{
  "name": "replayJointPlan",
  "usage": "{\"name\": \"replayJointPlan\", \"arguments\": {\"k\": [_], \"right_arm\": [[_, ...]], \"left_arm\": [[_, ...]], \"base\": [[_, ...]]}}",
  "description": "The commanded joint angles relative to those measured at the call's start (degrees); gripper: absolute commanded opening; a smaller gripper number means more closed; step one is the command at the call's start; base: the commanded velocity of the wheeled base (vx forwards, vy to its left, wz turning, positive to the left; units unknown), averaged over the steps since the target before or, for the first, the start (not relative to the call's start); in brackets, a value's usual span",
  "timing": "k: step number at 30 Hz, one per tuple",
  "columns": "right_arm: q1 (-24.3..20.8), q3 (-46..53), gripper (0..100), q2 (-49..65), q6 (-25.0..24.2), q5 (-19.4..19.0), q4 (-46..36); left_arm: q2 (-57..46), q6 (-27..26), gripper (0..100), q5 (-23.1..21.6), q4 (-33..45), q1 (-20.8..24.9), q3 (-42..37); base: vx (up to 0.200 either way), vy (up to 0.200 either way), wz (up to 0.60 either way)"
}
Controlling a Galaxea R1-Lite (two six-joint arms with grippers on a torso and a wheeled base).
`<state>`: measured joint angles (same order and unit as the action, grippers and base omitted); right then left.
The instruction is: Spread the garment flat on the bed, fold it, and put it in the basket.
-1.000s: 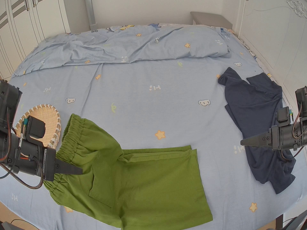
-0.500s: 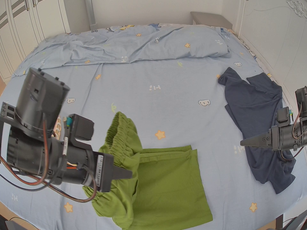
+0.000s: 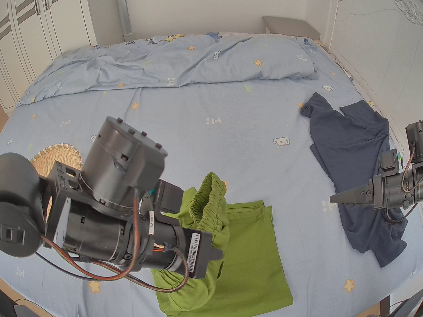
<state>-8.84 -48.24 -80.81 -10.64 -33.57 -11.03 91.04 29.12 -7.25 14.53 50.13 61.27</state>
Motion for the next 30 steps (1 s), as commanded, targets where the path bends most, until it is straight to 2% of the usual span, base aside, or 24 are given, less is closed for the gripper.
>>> {"name": "replayJointPlan", "arguments": {"k": [1,4,5,11,12,15,21,23,26,29,30], "right_arm": [[-0.04,0.07,100,-0.31,0.01,0.00,0.05],[-0.13,0.16,100,-0.40,0.01,0.00,0.05],[-0.13,0.16,100,-0.40,0.01,0.00,0.05],[-0.04,0.25,100,-0.40,0.10,0.00,0.05],[-0.04,0.25,100,-0.40,0.10,0.00,0.13],[-0.04,0.25,100,-0.40,0.10,0.00,0.13],[0.05,0.25,100,-0.31,0.10,0.00,0.13],[-0.04,0.25,100,-0.22,0.10,0.00,0.05],[-0.21,0.25,100,0.13,0.10,-0.09,0.05],[-0.48,0.16,100,0.22,0.10,-0.09,-0.04],[-0.57,0.16,100,0.30,0.10,-0.09,0.05]], "left_arm": [[2.21,0.94,0,-0.04,-1.26,0.67,-0.01],[3.00,1.64,0,-0.04,-2.67,1.11,-0.10],[3.27,1.81,100,-0.04,-2.84,1.29,-0.10],[5.29,3.75,100,-0.31,-6.45,2.87,-0.10],[6.26,6.56,100,-0.83,-9.87,4.10,-0.89],[8.54,10.16,100,-1.80,-16.20,6.12,-3.61],[9.07,12.27,100,-3.12,-30.62,5.24,-9.85],[8.63,12.89,100,-3.56,-31.58,2.96,-11.00],[4.85,13.15,100,-6.72,-31.49,-3.46,-13.81],[0.72,12.89,100,-14.72,-31.76,-12.25,-18.99],[0.19,12.71,100,-16.48,-32.02,-13.65,-19.87]], "base": [[0.000,0.000,0.00],[0.000,0.000,0.00],[0.000,0.000,0.00],[0.000,0.000,0.00],[0.000,0.000,0.00],[0.000,0.000,0.00],[0.000,0.000,0.00],[0.000,0.000,0.00],[0.000,0.000,0.00],[0.000,0.000,0.00],[0.000,0.000,0.00]]}}
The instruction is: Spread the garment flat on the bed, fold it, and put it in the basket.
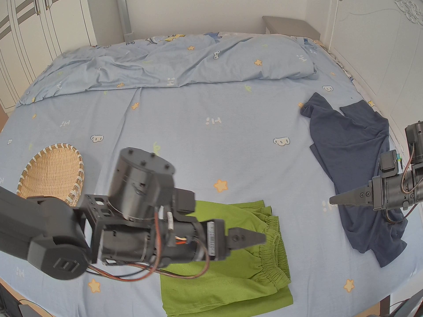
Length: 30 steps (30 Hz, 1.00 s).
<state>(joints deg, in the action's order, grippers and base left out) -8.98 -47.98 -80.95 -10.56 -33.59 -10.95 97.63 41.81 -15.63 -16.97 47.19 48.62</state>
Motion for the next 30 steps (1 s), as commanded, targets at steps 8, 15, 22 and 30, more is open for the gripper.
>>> {"name": "replayJointPlan", "arguments": {"k": [8,15,22,30], "right_arm": [[-1.74,0.52,100,2.63,-0.08,-0.08,-0.04],[-2.18,0.78,100,3.43,0.01,-0.08,0.05],[-2.18,1.05,100,3.95,-0.08,-0.08,0.40],[-2.18,1.14,100,3.87,-0.08,-0.08,0.58]], "left_arm": [[-1.39,-11.84,100,-25.77,-6.85,-32.51,-22.25],[9.77,-15.80,100,-25.86,-12.47,-34.18,-22.69],[15.22,-15.09,100,-25.86,-19.68,-29.52,-22.51],[19.26,-12.02,100,-25.77,-27.50,-24.69,-22.51]], "base": [[0.000,0.000,0.00],[0.000,0.000,0.00],[0.000,0.000,0.00],[0.000,0.000,0.00]]}}
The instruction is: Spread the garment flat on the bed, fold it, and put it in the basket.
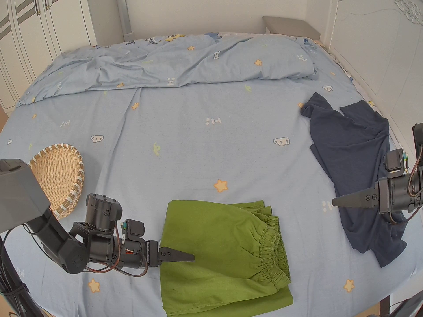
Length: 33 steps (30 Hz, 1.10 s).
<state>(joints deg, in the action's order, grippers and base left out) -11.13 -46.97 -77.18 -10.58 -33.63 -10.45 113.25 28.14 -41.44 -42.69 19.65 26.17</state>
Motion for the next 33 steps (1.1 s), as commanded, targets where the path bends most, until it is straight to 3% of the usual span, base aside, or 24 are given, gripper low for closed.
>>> {"name": "replayJointPlan", "arguments": {"k": [1,9,10,16,17,19,22,23,24,26,28,29,33], "right_arm": [[-0.03,0.12,100,0.01,-0.05,-0.03,0.08],[-0.03,0.12,100,-0.17,-0.05,-0.03,0.08],[-0.03,0.12,100,-0.08,-0.05,-0.03,0.08],[-0.03,0.12,100,-0.34,-0.05,-0.03,0.08],[-0.03,0.12,100,-0.34,-0.05,-0.03,0.08],[-0.03,0.12,100,-0.34,0.03,-0.03,0.08],[-0.03,0.04,100,-0.34,-0.05,-0.03,-0.01],[0.14,-0.05,100,-0.34,-0.05,-0.03,-0.10],[0.14,-0.05,100,-0.34,-0.05,-0.03,-0.10],[0.32,-0.14,100,-0.43,-0.05,-0.03,-0.19],[0.32,-0.14,100,-0.43,-0.05,-0.03,-0.28],[0.32,-0.23,100,-0.43,-0.05,-0.03,-0.28],[0.32,-0.23,100,-0.43,-0.05,-0.03,-0.45]], "left_arm": [[3.64,2.36,100,0.04,-2.48,3.38,-0.07],[6.72,7.37,100,0.74,-10.92,8.12,-1.39],[7.25,7.46,0,0.83,-12.68,8.12,-1.92],[7.25,8.87,0,0.92,-16.11,7.68,-2.97],[6.28,12.21,0,0.92,-15.76,6.98,-2.62],[4.96,13.61,0,0.83,-15.76,6.10,-2.62],[-1.45,15.11,0,0.22,-13.21,3.38,-1.83],[-5.67,15.11,0,0.22,-7.49,1.71,1.69],[-5.67,15.11,0,0.22,-7.49,1.71,1.69],[-13.06,13.79,0,0.22,11.84,0.30,12.32],[-14.99,11.85,0,0.22,20.37,-0.23,17.42],[-16.31,7.28,0,0.22,31.62,-1.55,23.75],[-16.48,-2.47,0,-0.66,53.06,-6.64,35.09]], "base": [[0.000,0.000,0.00],[0.000,0.000,0.00],[0.000,0.000,0.00],[0.000,0.000,0.00],[0.000,0.000,0.00],[0.000,0.000,0.00],[0.000,0.000,0.00],[0.000,0.000,0.00],[0.000,0.000,0.00],[0.000,0.000,0.00],[0.000,0.000,0.00],[0.000,0.000,0.00],[0.000,0.000,0.00]]}}
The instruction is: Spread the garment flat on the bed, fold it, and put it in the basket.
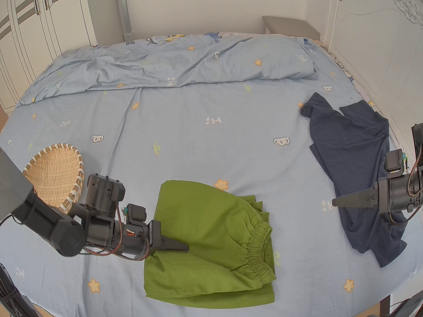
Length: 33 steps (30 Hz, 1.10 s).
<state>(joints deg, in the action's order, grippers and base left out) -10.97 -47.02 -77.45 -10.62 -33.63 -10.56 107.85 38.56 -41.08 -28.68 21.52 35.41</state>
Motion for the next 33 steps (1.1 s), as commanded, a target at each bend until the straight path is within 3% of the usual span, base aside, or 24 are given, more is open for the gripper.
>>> {"name": "replayJointPlan", "arguments": {"k": [1,4,8,33], "right_arm": [[0.07,-0.09,100,-0.16,-0.02,-0.03,-0.34],[0.07,-0.18,100,-0.25,-0.02,-0.03,-0.34],[-0.19,0.00,100,-0.60,-0.02,-0.03,-0.34],[-0.19,-0.09,100,-0.42,-0.02,-0.03,-0.34]], "left_arm": [[-10.91,-15.27,0,-1.63,44.50,-9.74,28.57],[-10.20,-19.57,0,-1.98,51.54,-12.11,32.00],[-10.20,-21.86,0,-2.07,54.17,-13.61,33.67],[-10.64,-21.95,0,-1.63,55.32,-10.79,33.05]], "base": [[0.000,0.000,0.00],[0.000,0.000,0.00],[0.000,0.000,0.00],[0.000,0.192,0.00]]}}
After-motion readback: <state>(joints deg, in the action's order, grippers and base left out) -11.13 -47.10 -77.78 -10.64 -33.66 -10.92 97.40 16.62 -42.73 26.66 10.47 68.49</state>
